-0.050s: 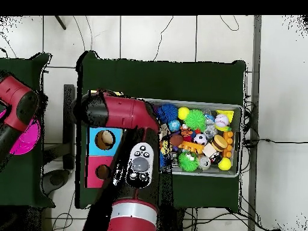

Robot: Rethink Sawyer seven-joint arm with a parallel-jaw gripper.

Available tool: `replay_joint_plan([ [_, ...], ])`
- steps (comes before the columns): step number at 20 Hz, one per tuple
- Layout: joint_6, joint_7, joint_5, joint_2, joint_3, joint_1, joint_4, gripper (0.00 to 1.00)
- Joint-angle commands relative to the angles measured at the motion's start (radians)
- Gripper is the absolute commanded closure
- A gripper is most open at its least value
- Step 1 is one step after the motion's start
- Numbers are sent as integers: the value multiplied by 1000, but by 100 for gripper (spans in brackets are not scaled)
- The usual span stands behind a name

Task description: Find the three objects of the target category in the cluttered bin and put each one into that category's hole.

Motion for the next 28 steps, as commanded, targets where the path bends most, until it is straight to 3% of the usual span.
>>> replay_joint_plan([
  [1,-30,63,-4,-48,116,-79,24,0],
  [11,-9,81,-10,-60,127,-88,32,0],
  [15,122,78,-12,-81,99,-79,48,0],
  [21,150,13,37,-107,225,-151,119,0],
  [28,238,-38,39,-106,328,-210,138,0],
])
